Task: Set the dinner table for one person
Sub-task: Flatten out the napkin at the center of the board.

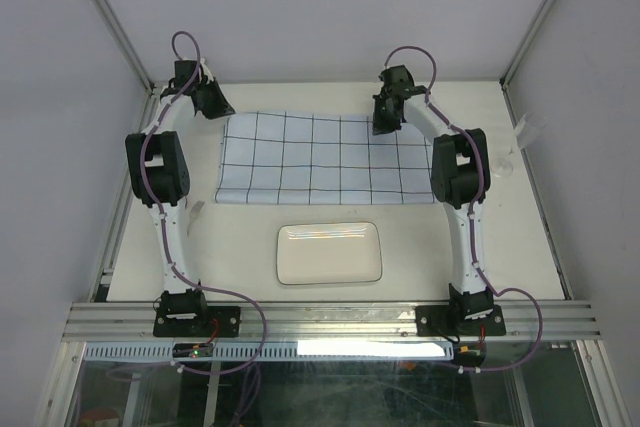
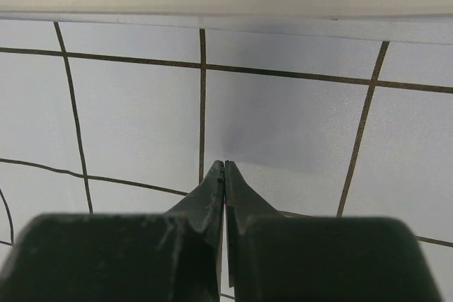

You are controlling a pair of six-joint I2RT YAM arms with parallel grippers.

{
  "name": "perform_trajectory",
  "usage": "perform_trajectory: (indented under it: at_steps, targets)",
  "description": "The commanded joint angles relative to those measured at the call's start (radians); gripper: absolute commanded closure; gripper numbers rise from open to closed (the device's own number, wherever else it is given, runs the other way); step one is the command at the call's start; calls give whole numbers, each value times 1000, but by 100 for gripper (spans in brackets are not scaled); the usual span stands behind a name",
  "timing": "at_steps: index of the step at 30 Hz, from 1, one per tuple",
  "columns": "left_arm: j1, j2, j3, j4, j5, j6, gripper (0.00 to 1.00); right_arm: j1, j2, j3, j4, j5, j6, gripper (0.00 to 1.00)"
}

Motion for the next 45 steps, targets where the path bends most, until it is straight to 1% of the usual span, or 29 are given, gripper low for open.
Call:
perform_trajectory:
  at_steps: [1,11,14,23,30,36,41,45]
  targets:
    - [-7,-82,26,-28,-36,28,100,-4,-24,-3,34,13,-10,100]
    - [-6,-134,-106,-35,-90,37,100,-3,-49,-34,42,22,-15,100]
    - [-6,-132,-113,-35,-84,31,100,-5,-52,-33,42,20,-16,100]
    - [-6,-130,-141,-38,-134,42,100,-6,-60,-37,39,57,-25,100]
    - [-5,-128,-120,-50,-140,44,100,-15,-115,-85,75,197,-19,100]
    - [-5,-137,-74,-114,-165,57,100,-36,-91,-36,28,184,-22,100]
    - [-1,-138,-54,-150,-208,80,100,-36,-99,-51,40,169,-10,100]
    - [1,-115,-49,-149,-223,85,100,-36,-106,-48,43,164,-14,100]
